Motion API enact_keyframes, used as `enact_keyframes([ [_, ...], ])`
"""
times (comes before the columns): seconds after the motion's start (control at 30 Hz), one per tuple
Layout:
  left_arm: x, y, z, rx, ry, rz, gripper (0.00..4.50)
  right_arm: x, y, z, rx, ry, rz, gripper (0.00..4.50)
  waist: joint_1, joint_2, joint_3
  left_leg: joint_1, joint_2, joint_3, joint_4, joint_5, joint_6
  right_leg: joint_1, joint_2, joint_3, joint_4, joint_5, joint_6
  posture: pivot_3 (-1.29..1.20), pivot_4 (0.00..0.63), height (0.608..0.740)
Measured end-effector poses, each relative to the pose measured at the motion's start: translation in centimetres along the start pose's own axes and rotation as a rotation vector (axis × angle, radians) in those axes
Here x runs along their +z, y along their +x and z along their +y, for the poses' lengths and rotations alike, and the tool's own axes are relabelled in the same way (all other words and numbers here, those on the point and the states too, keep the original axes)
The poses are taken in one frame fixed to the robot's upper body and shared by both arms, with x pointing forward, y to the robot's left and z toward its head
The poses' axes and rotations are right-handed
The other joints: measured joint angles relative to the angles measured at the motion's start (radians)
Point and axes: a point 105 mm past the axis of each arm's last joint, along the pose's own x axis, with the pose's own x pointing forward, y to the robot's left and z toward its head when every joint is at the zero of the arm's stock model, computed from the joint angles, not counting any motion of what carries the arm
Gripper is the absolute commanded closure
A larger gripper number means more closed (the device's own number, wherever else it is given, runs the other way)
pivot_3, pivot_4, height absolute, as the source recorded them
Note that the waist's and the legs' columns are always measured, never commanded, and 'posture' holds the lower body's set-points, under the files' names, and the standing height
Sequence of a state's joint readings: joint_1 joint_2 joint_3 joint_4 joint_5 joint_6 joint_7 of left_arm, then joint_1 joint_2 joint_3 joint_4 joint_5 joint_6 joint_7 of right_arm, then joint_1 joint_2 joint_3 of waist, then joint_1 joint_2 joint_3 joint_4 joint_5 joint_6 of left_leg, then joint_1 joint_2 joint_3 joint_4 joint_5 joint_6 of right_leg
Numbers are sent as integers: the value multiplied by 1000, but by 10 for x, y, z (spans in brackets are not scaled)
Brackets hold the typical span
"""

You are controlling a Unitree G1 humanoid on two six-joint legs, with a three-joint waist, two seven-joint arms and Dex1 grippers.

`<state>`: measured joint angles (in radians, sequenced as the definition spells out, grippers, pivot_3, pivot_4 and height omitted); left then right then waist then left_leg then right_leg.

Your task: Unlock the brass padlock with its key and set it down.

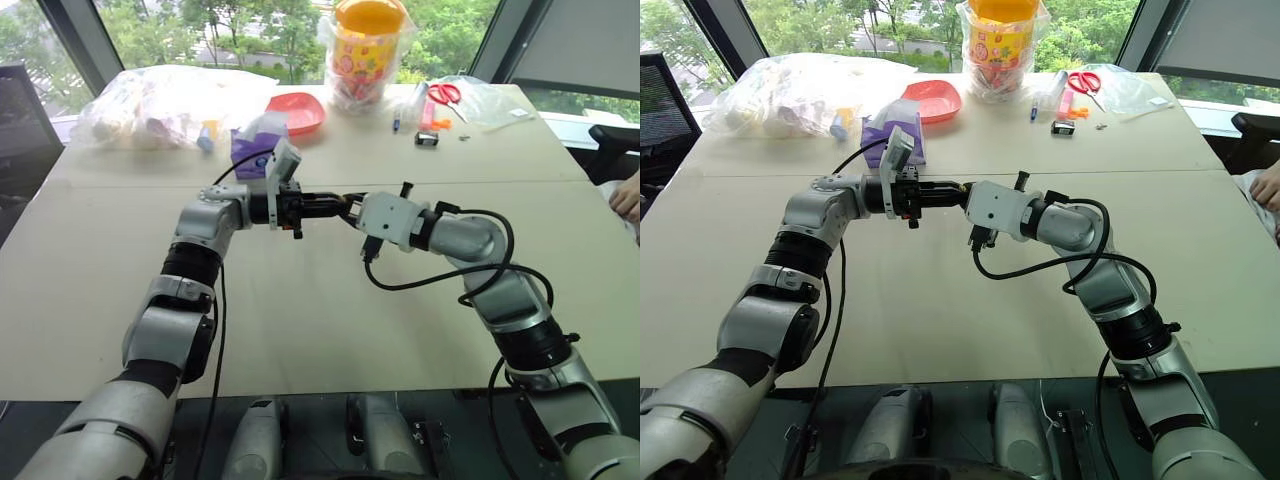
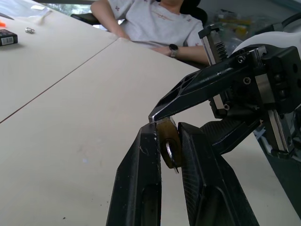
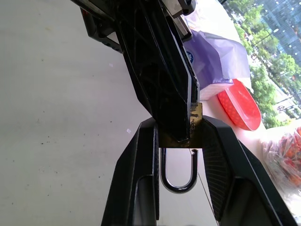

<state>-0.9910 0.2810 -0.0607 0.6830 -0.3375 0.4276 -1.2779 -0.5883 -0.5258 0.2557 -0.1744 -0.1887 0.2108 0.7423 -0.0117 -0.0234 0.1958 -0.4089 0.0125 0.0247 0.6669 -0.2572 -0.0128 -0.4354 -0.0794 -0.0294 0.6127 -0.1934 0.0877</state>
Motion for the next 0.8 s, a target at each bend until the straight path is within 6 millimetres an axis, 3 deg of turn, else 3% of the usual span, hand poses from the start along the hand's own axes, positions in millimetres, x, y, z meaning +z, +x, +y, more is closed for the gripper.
enact_keyframes([
  [0.17,-1,0,0,2,0,7,4409,3,-3,0,0,0,-7,1478,0,0,0,0,0,0,0,0,0,0,0,0,0,0,0,0,150,740],
  [0.27,1,-8,4,29,-10,4,4409,-7,-14,-3,-38,87,22,44,2,0,0,0,0,0,0,0,0,0,0,0,0,0,0,0,150,740],
  [0.33,4,-17,8,59,-28,-19,4409,-10,-22,-7,-88,231,10,44,2,0,0,0,0,0,0,0,0,0,0,0,0,0,0,0,150,740],
  [0.47,6,-21,7,56,-41,-33,4409,5,-31,-21,-211,503,-109,44,1,0,0,0,1,-1,0,0,0,0,0,0,1,0,0,0,150,740],
  [0.6,6,-25,1,29,-75,-54,4409,3,-29,-25,-282,619,-120,44,0,0,0,0,1,0,0,0,0,0,0,0,1,0,0,0,150,740],
  [0.8,11,-24,-6,-3,-63,-61,4409,2,-18,-21,-296,660,-114,44,1,0,0,0,0,0,0,0,0,0,0,0,1,0,0,0,150,740],
])
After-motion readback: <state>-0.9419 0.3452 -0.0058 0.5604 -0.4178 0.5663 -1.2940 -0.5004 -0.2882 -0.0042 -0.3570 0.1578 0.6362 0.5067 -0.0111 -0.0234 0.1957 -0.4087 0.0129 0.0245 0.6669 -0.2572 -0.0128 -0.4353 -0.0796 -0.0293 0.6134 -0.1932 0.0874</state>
